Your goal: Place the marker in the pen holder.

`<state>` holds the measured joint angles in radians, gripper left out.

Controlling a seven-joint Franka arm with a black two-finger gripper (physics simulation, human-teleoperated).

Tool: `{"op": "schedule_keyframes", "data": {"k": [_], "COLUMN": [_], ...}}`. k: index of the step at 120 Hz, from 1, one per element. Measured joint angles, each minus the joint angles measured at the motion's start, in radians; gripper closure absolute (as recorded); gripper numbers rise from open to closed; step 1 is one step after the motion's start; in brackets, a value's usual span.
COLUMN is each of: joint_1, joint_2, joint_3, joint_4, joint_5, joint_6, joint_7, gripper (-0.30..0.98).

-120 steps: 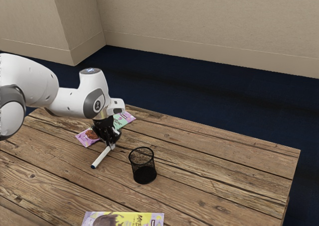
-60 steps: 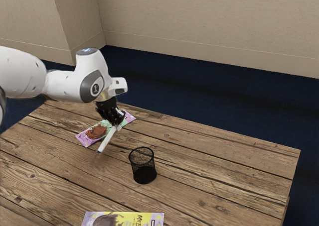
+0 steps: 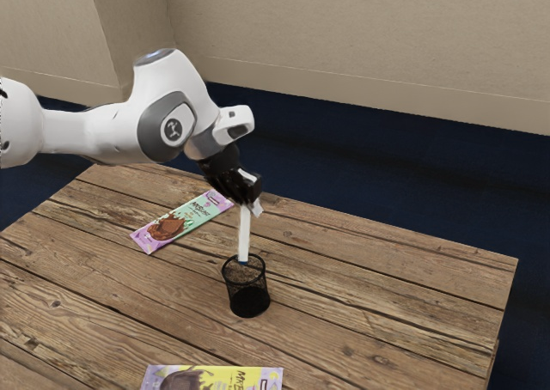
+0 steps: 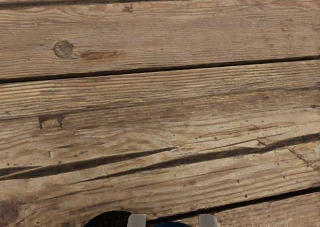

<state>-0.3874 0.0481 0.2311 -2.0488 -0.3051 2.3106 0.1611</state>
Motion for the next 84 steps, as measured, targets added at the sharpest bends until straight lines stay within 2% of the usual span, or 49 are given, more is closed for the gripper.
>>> {"op": "schedule_keyframes", "data": {"k": [13,23,51,75,84], "joint_1": [0.002,0.005,-0.016,-0.064,-0.035], "joint_2": [0.011,0.022,0.022,-0.048,-0.052], "joint_3": [0.0,-0.002,-0.007,0.006,-0.032], "joint_4": [-0.033,-0.038,-0.046,-0.136,-0.143], "joint_5": [-0.028,-0.02,0.034,0.075,0.085], "joint_6": [0.0,0.015,0.056,0.105,0.136], "joint_7": [-0.006,-0.007,0.005,0.016,0.019], "gripper": [0.77,0.76,0.75,0.73,0.73]}}
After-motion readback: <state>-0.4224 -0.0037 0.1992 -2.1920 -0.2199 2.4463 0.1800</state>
